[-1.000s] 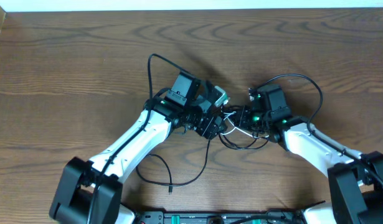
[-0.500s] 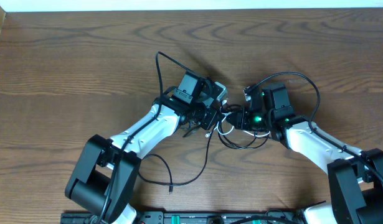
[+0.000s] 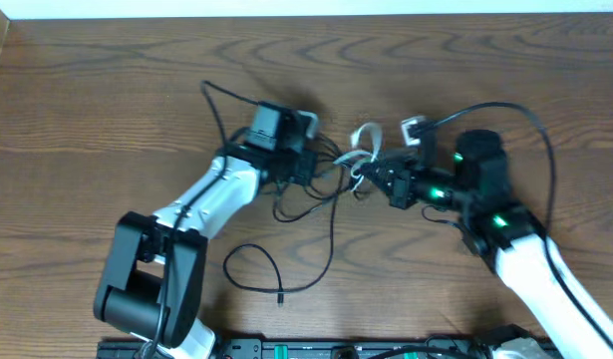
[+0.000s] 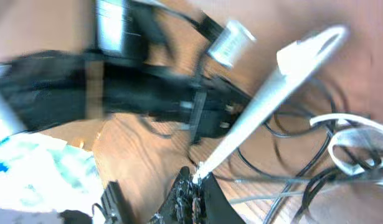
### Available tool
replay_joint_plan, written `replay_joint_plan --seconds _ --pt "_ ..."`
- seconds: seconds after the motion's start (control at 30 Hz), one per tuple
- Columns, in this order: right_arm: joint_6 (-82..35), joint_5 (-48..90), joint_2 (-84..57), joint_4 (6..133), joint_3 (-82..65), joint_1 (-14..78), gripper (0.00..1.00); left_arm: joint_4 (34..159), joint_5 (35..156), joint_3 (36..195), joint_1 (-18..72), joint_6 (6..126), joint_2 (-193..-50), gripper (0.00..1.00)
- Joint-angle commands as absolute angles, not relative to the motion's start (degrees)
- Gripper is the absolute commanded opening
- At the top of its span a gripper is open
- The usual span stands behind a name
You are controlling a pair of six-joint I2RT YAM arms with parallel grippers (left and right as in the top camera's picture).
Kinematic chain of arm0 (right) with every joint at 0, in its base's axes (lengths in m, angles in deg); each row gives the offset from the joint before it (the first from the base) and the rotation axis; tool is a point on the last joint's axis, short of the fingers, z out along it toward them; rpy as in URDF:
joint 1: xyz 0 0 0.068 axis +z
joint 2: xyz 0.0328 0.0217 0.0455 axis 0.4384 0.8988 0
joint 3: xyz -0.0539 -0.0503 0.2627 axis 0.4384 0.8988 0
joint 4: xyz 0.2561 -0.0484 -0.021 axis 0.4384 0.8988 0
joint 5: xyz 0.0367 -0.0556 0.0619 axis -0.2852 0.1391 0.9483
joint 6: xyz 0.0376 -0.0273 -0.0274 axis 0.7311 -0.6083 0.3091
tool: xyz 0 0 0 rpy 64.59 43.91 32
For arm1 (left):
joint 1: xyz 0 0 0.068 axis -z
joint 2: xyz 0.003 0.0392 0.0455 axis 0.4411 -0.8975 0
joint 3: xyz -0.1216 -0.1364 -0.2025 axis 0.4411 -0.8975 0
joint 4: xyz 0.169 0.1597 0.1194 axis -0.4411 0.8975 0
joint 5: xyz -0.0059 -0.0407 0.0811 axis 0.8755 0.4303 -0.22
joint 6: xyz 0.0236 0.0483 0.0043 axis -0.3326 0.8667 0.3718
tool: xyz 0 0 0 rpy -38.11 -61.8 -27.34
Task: Untangle cables
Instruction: 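Pull the right gripper far right, drawing the white cable out of the bundle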
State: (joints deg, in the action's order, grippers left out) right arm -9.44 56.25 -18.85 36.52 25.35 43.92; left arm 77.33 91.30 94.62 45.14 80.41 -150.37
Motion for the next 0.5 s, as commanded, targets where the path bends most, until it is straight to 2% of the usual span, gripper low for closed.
replay_joint_plan --seconds 0.0,0.3,0.47 --pt "-11.6 57.6 -26.9 36.4 25.2 42.1 0.01 77.9 95.7 94.8 41.2 77.6 -150.7 0.07" --pt "-11.9 55.4 -40.7 38.7 25.2 36.3 0.01 81.5 98.9 94.8 32.2 73.2 -150.7 0.07" --pt "-11.9 44.6 -43.0 49.4 25.2 31.9 0.01 82.4 98.9 94.8 29.7 72.6 -150.7 0.08"
